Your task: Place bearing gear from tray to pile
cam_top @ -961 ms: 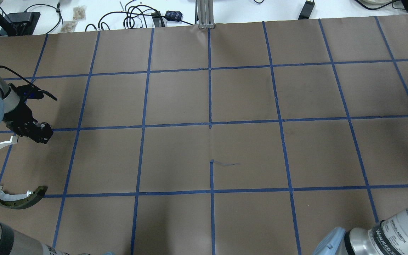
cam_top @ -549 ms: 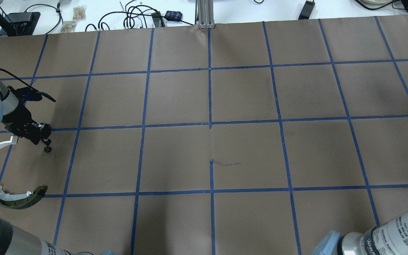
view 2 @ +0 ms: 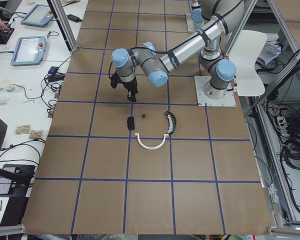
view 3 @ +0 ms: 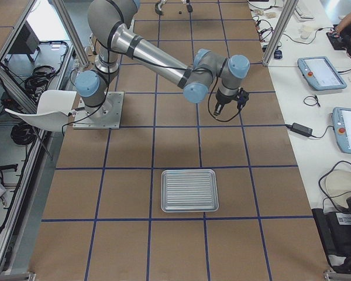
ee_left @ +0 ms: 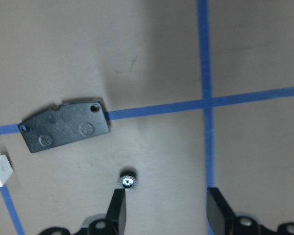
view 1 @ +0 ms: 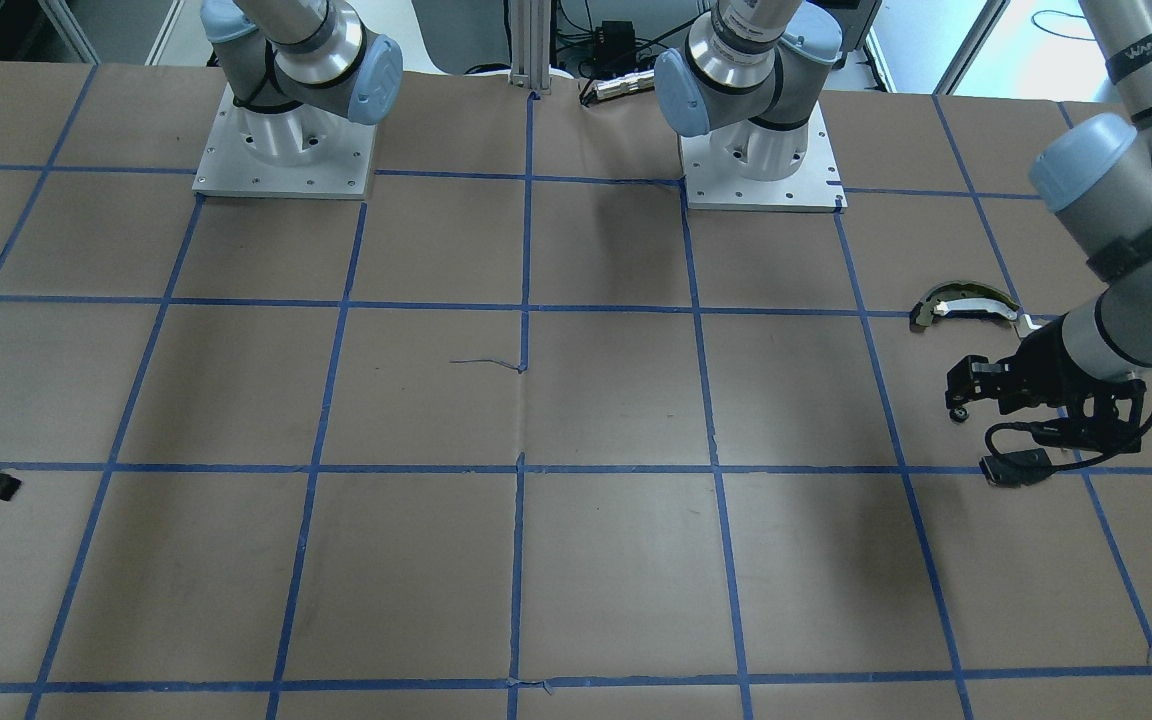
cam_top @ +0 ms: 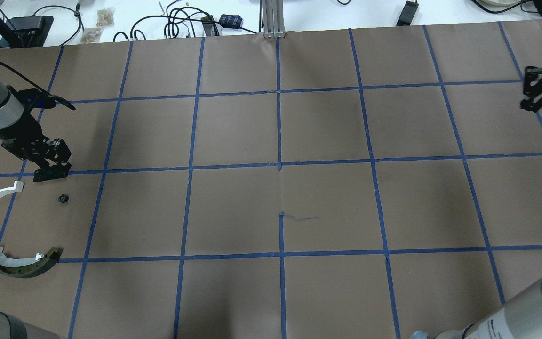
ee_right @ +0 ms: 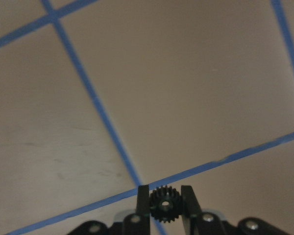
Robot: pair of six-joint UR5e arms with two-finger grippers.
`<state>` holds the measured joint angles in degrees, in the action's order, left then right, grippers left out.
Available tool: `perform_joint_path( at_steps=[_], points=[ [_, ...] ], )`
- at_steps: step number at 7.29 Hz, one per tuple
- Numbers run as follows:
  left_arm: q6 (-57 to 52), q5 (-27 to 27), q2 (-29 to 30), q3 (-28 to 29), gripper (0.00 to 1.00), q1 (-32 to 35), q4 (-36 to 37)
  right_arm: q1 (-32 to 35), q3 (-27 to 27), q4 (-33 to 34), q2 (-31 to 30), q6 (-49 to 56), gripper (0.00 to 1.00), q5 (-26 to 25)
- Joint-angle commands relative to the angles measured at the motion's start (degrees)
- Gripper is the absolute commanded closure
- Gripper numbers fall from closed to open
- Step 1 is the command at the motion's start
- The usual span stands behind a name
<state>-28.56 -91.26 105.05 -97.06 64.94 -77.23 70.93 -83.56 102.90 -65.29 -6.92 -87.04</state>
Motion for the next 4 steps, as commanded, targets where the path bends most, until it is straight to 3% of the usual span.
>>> perform_joint_path(
  at_steps=[1,2,3,4],
  points=[
    [8.74,7.74,-2.04,1.61,0.16,3.16,-3.8,16.2,-1.34,0.45,0.34,-22.1,1.0,1.69],
    [14.62,10.29,-2.48,1.7,0.12,5.09,-3.8,20.44,-3.61,0.8,0.51,-26.0,1.0,3.18],
    [14.5,14.75,-2.57,1.18,0.09,5.89,-3.97,24.57,-5.72,4.64,0.43,-30.31,1.0,8.93],
    [13.54,18.88,-2.39,0.47,0.0,4.85,-2.84,29.57,-6.87,7.98,1.21,-37.92,1.0,10.21]
  ],
)
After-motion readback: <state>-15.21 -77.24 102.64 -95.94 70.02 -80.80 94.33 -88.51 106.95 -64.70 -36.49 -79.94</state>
